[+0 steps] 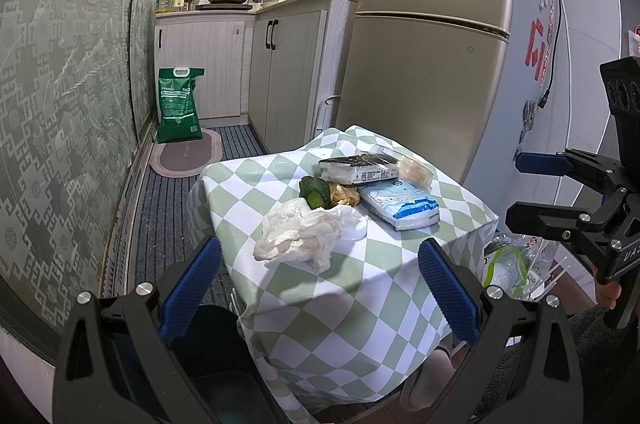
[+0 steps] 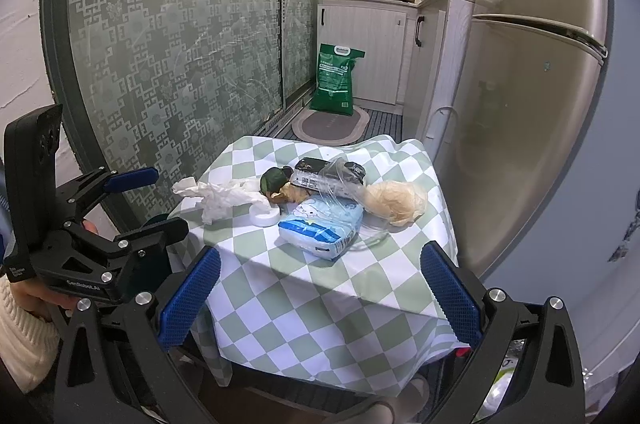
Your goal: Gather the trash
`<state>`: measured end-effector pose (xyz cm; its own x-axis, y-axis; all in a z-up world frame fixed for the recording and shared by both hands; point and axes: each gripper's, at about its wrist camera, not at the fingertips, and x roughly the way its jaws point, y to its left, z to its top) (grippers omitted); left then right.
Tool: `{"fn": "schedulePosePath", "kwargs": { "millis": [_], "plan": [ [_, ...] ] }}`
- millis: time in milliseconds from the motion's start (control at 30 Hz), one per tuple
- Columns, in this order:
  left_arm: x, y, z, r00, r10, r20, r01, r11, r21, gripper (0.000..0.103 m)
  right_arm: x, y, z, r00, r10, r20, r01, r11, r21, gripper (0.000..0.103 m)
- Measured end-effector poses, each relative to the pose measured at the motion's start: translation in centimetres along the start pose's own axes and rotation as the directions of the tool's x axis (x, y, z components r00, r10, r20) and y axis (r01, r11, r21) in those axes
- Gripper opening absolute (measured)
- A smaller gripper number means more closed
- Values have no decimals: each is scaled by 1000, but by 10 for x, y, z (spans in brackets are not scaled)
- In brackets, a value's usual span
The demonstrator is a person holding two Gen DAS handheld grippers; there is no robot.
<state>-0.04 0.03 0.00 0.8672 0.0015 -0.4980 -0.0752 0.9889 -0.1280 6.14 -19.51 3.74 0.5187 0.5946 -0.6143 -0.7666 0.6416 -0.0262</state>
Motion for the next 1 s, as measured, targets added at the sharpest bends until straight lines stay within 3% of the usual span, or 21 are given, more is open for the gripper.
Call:
{"fn": "schedulePosePath", "kwargs": {
  "millis": [1000],
  "plan": [
    [0,0,0,1000,0,3,0,1000,3,100,2,-1,-3,1000,0,1,0,1000,2,101]
  ]
}}
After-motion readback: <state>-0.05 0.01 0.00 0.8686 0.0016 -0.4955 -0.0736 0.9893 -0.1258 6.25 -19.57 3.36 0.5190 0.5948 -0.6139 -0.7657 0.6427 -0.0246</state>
